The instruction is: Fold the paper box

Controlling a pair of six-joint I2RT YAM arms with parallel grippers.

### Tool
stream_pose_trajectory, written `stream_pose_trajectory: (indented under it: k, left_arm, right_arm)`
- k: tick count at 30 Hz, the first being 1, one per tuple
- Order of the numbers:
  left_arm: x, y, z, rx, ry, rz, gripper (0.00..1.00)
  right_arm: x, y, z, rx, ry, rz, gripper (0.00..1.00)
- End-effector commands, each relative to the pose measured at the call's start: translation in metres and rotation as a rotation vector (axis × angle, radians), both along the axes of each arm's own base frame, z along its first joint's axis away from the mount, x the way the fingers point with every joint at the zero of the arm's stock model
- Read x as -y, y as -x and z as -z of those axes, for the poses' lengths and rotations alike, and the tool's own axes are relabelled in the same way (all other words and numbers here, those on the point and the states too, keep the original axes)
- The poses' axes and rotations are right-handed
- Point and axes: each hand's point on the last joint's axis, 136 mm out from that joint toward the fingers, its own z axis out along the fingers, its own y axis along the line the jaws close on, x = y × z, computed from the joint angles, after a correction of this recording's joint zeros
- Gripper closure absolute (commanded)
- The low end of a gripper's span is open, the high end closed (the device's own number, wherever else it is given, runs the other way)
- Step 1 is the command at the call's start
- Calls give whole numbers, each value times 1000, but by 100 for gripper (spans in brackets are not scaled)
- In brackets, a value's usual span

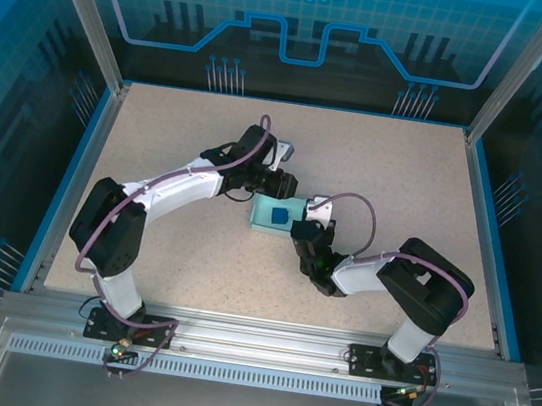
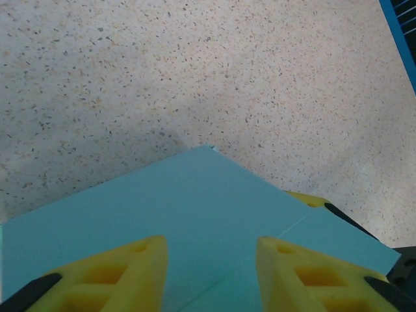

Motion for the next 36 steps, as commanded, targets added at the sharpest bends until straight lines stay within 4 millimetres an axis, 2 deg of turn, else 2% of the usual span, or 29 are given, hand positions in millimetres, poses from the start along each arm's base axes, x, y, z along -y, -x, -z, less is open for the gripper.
stream_pose_trajectory:
  k: [1, 10, 15, 22, 25, 30, 36]
  left_arm:
    - [1, 17, 14, -74, 27, 15, 59]
    - [-1, 29, 45, -100, -19, -3, 60]
    - [-2, 28, 55, -103, -31, -20, 60]
    - [-1, 23, 64, -102, -43, -36, 59]
    - [1, 22, 66, -105, -37, -38, 60]
    - [0, 25, 77, -115, -39, -45, 60]
    - [-4, 31, 94, -134, -41, -58, 60]
  right_arm:
    - [1, 7, 29, -92, 95, -45, 98]
    - [3, 19, 21, -135, 110, -90, 76]
    - [6, 36, 14, -168, 135, -128, 64]
    - [19, 67, -3, -222, 145, -210, 54]
    - [21, 73, -17, -228, 136, -246, 52]
    - [18, 63, -38, -249, 53, -293, 50]
    - [16, 25, -23, -347, -25, -313, 49]
